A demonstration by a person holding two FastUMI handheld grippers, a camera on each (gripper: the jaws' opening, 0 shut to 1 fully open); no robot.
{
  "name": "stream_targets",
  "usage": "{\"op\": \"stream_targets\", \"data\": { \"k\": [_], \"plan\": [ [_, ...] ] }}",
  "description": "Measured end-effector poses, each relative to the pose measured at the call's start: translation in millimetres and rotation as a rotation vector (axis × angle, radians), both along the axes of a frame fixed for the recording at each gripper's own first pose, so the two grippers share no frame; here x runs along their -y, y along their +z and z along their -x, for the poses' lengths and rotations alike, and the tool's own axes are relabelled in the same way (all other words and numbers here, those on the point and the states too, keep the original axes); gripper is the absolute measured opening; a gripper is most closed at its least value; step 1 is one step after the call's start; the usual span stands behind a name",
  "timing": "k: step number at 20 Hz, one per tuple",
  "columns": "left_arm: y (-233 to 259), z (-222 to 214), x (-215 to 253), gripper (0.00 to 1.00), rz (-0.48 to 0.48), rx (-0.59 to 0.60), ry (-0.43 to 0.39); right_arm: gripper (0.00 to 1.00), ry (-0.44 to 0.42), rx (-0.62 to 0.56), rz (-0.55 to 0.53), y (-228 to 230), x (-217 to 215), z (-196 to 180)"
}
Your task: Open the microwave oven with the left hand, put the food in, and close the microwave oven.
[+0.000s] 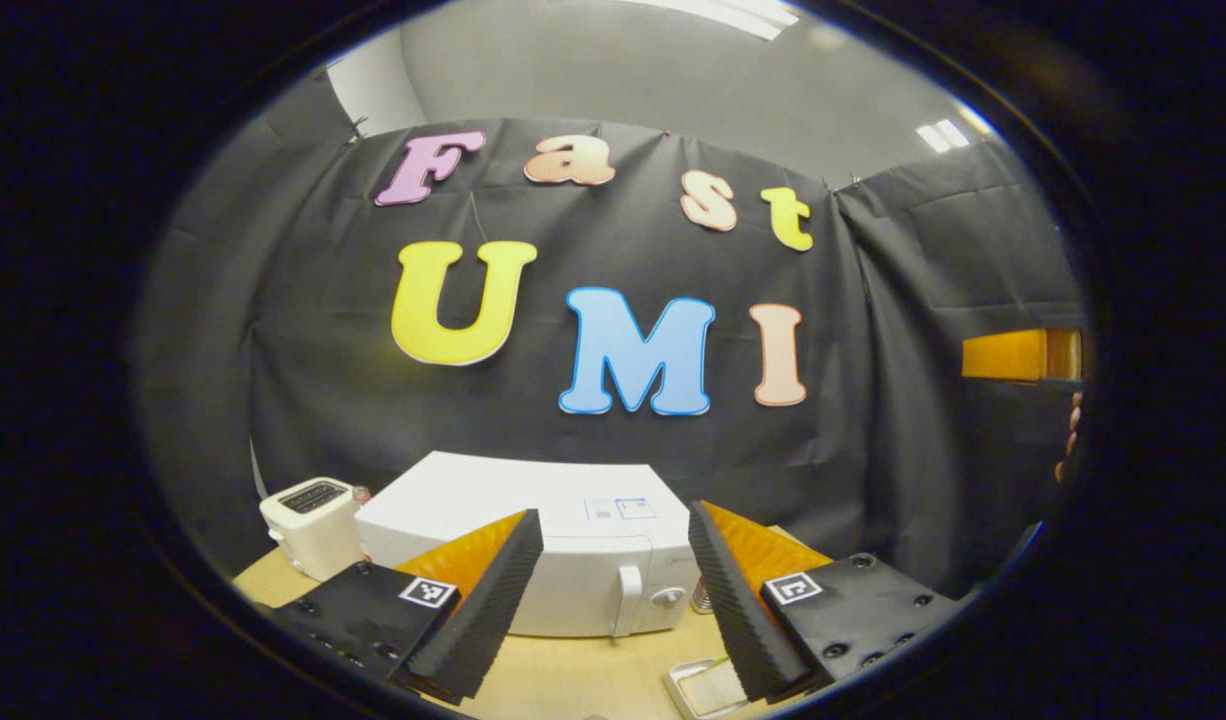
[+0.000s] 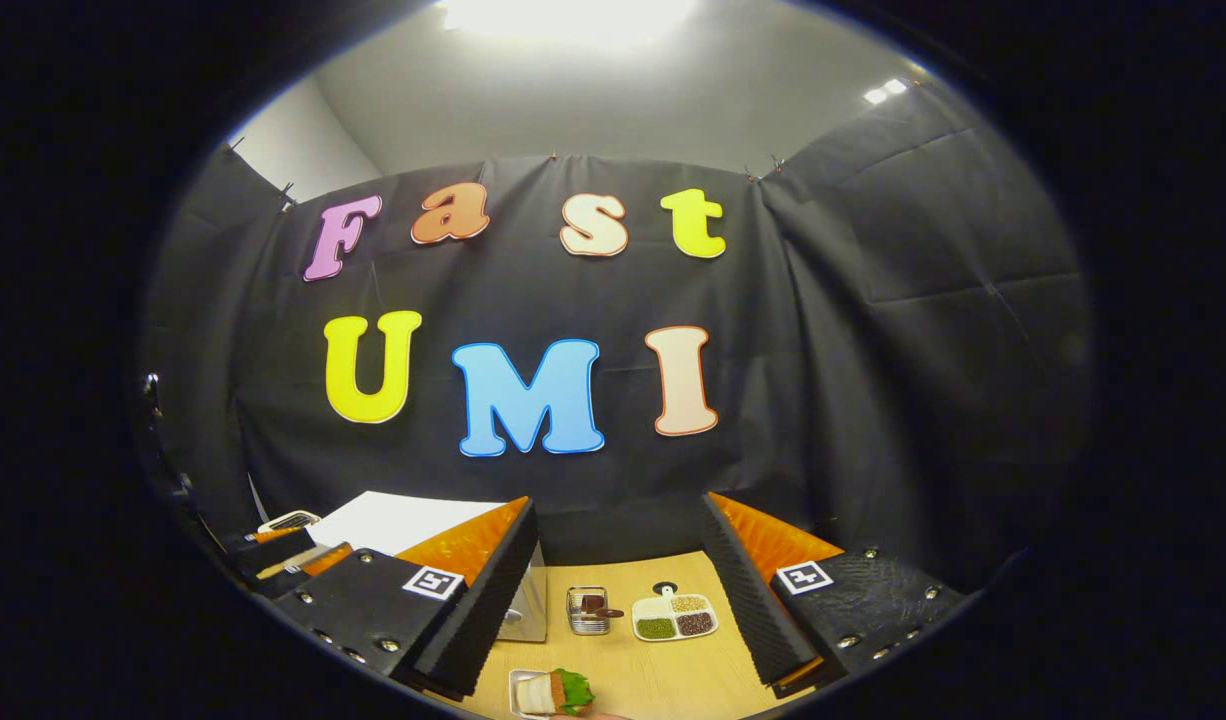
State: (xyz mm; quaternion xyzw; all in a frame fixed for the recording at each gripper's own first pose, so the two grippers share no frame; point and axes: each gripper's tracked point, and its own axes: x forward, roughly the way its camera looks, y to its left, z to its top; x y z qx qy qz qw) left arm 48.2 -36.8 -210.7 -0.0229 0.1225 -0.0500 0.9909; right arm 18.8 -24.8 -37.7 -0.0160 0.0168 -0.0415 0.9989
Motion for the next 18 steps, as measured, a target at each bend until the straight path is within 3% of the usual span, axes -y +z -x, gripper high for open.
{"op": "stream_targets", "data": {
  "k": [6,12,17,18],
  "plan": [
    [-93.1,-32.5,30.4,0.98,-0.071,-0.126,-0.037,0.98,0.039,-0.056,0.013,-27.5,1.6,-16.7],
    [-179.5,-67.9,46.1,0.92,-0.108,-0.282,-0.031,0.98,0.017,-0.126,0.008,-53.2,27.5,-32.4],
    [-235.0,-86.6,43.9,0.63,-0.080,-0.401,0.012,0.98,-0.048,-0.130,0.037,-56.1,56.2,-37.0],
    [-236.9,-86.4,51.2,0.51,-0.060,-0.409,0.002,0.98,-0.057,-0.133,0.040,-57.8,59.6,-37.5]
  ]
}}
